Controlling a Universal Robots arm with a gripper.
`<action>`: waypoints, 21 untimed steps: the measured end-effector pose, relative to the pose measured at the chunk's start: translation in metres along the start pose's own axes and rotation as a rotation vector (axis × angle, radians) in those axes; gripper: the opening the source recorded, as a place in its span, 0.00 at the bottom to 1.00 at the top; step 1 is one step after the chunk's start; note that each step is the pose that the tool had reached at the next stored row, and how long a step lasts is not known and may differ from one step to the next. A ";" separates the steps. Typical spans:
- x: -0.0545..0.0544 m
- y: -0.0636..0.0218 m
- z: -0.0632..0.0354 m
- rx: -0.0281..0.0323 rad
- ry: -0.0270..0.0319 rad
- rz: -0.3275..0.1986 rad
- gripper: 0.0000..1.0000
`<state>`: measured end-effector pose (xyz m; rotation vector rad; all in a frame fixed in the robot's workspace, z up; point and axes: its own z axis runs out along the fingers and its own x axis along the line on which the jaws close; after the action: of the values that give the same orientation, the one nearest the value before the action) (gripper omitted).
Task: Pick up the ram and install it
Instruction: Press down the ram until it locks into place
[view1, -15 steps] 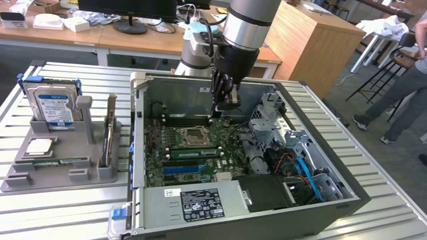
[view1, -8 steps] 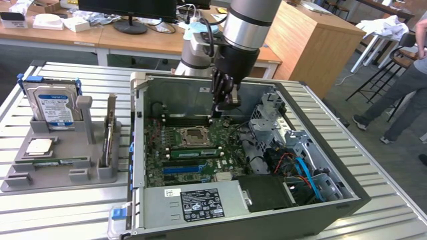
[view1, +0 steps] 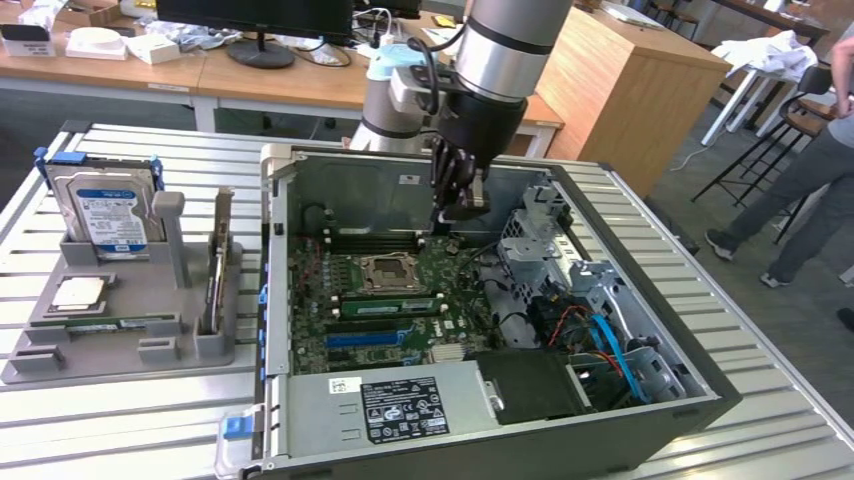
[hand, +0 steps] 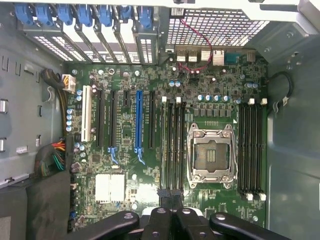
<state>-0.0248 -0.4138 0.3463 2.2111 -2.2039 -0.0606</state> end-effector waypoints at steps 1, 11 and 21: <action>0.000 -0.0011 0.0000 0.0001 -0.0002 0.000 0.10; 0.000 -0.0129 0.0000 0.0025 -0.0018 0.000 0.10; 0.000 -0.0259 0.0004 0.0043 -0.0017 0.000 0.10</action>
<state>0.0010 -0.4138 0.3448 2.2143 -2.2069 -0.0579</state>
